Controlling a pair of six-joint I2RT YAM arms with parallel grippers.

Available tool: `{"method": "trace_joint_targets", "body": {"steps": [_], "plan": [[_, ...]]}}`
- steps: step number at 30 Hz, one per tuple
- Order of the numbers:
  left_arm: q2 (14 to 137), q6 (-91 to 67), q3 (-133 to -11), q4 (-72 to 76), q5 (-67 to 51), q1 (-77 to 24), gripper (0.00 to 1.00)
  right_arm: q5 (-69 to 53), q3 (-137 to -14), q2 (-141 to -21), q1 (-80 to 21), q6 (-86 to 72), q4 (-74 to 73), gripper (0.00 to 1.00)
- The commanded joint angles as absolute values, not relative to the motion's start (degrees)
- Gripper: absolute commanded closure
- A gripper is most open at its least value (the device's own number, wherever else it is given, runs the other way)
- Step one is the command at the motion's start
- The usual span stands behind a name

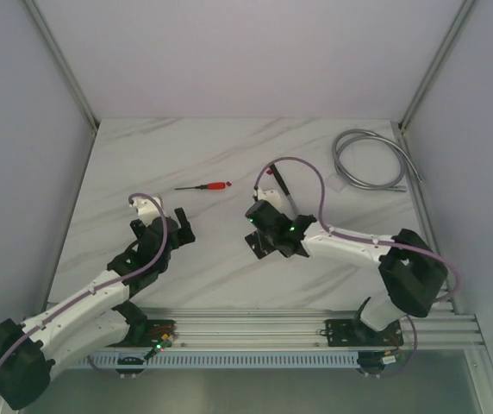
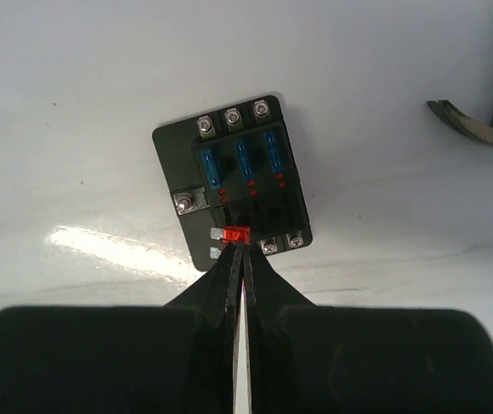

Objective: Snap on the fuse box
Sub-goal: Install the fuse at the fuse box base.

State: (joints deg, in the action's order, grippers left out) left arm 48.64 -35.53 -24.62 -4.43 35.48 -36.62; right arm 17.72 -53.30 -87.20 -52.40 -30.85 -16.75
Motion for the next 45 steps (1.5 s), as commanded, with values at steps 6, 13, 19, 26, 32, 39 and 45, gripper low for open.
{"method": "trace_joint_targets", "body": {"steps": [6,13,19,26,32,39,45], "plan": [[49.8,-39.7,-24.9,-9.0,38.9,-33.5,0.00,31.4,-60.6,-94.9,-57.9,-22.7,-23.8,1.00],[49.6,-39.9,-24.7,-9.3,38.5,-32.5,0.00,35.1,-62.5,-98.2,-59.7,-20.1,-24.6,1.00],[49.7,-39.9,-24.8,-9.3,38.2,-32.2,0.00,36.4,-63.1,-98.8,-60.0,-18.7,-24.6,1.00],[49.5,-39.8,-24.7,-9.3,38.0,-32.1,0.00,36.3,-63.3,-99.1,-60.4,-17.4,-23.9,1.00],[49.1,-39.7,-24.6,-9.3,38.0,-32.1,0.00,36.1,-63.4,-100.0,-60.7,-16.3,-23.2,1.00],[48.8,-39.7,-24.6,-9.3,38.0,-32.0,0.00,35.6,-63.5,-100.4,-60.9,-15.5,-22.4,1.00],[48.8,-39.7,-24.6,-9.3,37.9,-32.0,0.00,35.4,-63.6,-101.1,-61.2,-14.8,-21.9,1.00]]}}
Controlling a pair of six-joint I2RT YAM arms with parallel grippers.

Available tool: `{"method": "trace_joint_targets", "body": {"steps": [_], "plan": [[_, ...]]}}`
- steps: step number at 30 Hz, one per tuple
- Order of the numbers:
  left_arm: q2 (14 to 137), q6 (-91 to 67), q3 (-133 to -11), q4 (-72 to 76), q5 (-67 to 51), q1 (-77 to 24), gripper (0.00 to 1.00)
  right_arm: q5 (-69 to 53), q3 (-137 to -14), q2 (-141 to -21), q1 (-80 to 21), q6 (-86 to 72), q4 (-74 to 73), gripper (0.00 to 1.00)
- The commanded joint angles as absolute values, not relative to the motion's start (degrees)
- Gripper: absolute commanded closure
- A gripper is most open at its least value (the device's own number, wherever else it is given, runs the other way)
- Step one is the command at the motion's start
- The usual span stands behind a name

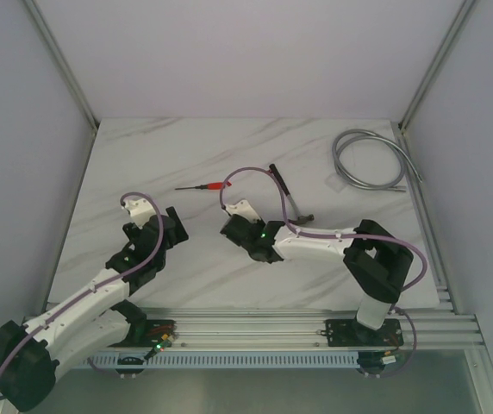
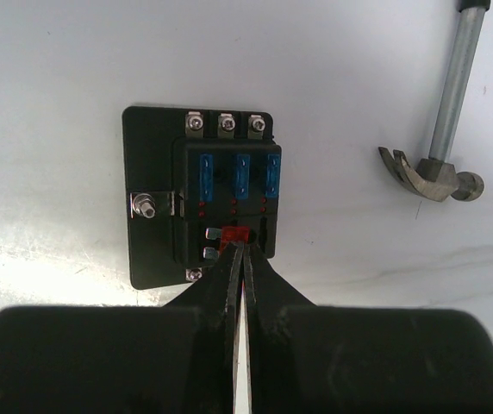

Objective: Snap on the fuse box
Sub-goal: Install the fuse at the fuse box base.

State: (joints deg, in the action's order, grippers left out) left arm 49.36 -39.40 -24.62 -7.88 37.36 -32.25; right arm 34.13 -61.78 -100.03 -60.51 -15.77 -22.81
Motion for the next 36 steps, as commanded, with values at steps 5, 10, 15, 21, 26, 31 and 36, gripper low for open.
{"method": "trace_joint_targets", "body": {"steps": [5,10,15,21,26,31,36], "plan": [[48.5,-39.7,-24.5,-9.3,37.9,-32.0,0.00,35.4,-63.8,-101.5,-61.6,-14.1,-21.6,1.00],[48.3,-39.7,-24.5,-9.4,37.9,-32.0,0.00,35.7,-63.7,-100.8,-61.6,-14.8,-21.5,0.93],[48.2,-39.8,-24.5,-9.4,37.9,-32.0,0.00,36.3,-62.2,-97.2,-61.2,-18.8,-21.1,0.83],[48.2,-39.8,-24.4,-9.4,37.7,-31.9,0.00,28.3,-58.3,-92.1,-57.6,-24.2,-17.9,0.65],[48.2,-39.8,-24.5,-9.4,37.7,-32.0,0.00,21.5,-54.7,-89.8,-53.1,-27.6,-14.4,0.55],[48.3,-39.8,-24.5,-9.3,37.6,-32.0,0.00,17.9,-52.4,-89.4,-51.1,-28.9,-11.9,0.53],[48.5,-39.8,-24.5,-9.3,37.6,-32.0,0.00,17.6,-52.1,-90.3,-51.0,-28.9,-11.5,0.55]]}}
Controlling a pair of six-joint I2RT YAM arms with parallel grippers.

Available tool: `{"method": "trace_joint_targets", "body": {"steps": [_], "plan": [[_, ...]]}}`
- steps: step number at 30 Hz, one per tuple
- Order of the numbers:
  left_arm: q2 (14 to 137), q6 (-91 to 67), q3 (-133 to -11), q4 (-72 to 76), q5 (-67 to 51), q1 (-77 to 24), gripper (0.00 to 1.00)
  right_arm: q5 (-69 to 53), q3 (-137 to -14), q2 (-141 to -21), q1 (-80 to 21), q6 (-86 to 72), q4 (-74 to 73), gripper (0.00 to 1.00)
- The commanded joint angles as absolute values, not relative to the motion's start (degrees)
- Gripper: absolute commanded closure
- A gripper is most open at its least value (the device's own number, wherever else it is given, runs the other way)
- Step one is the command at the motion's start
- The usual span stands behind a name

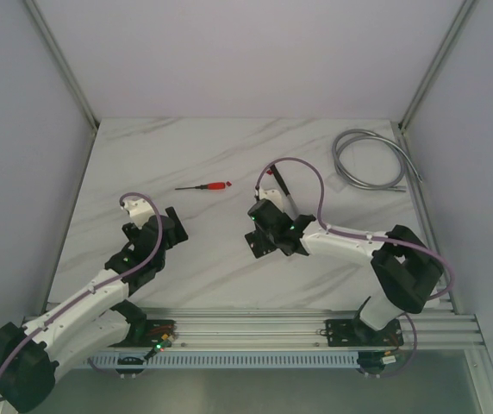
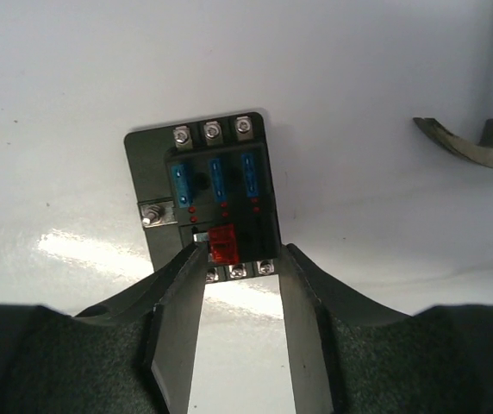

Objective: Snap on the fuse box
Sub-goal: Install the fuse at the fuse box base.

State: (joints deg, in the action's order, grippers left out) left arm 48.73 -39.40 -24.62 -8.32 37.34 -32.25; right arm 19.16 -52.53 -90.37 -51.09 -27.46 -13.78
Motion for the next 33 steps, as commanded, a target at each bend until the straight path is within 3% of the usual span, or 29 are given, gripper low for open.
{"method": "trace_joint_targets", "body": {"steps": [1,21,33], "plan": [[48.6,-39.8,-24.6,-9.4,37.6,-32.0,0.00,17.4,-52.1,-90.4,-50.9,-28.8,-11.4,0.57],[49.4,-39.8,-24.7,-9.3,37.4,-32.0,0.00,19.0,-54.8,-95.6,-52.3,-26.8,-14.4,0.67],[48.9,-39.8,-24.7,-9.3,37.3,-32.0,0.00,22.3,-57.5,-95.1,-54.4,-25.4,-17.8,0.84]]}}
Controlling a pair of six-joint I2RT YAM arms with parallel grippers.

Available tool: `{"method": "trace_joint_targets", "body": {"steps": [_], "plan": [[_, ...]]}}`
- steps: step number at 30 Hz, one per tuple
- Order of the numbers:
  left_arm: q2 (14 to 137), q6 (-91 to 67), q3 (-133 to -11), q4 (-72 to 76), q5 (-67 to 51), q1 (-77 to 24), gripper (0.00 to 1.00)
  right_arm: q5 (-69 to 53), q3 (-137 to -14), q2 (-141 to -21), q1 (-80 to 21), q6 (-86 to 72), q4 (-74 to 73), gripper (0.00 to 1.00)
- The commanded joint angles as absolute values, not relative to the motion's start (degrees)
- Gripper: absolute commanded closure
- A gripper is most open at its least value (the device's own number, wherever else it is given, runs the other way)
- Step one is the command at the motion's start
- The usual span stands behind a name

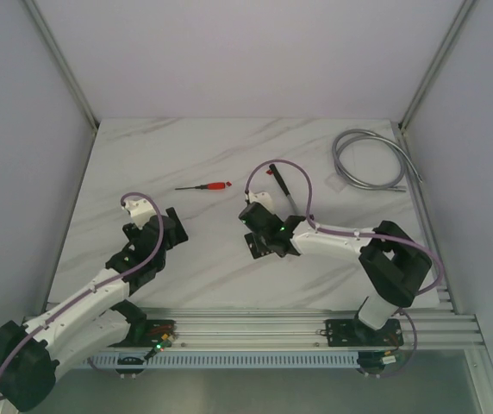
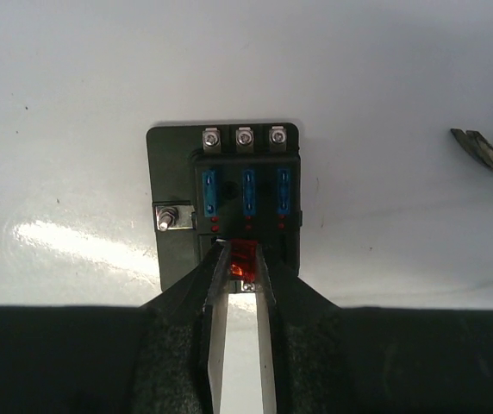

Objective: Snap on the fuse box
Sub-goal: Install the fuse at the fuse box base.

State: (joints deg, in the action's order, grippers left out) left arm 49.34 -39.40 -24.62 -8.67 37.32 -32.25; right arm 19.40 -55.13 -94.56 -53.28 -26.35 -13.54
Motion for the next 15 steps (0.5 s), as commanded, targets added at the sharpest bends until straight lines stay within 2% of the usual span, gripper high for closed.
{"method": "trace_joint_targets", "body": {"steps": [1,15], "plan": [[48.8,-39.8,-24.7,-9.3,37.3,-32.0,0.00,22.9,-58.0,-95.3,-54.7,-25.3,-18.3,0.84],[48.5,-39.7,-24.6,-9.3,37.2,-32.0,0.00,29.9,-64.1,-100.7,-58.7,-25.3,-25.0,0.87]]}}
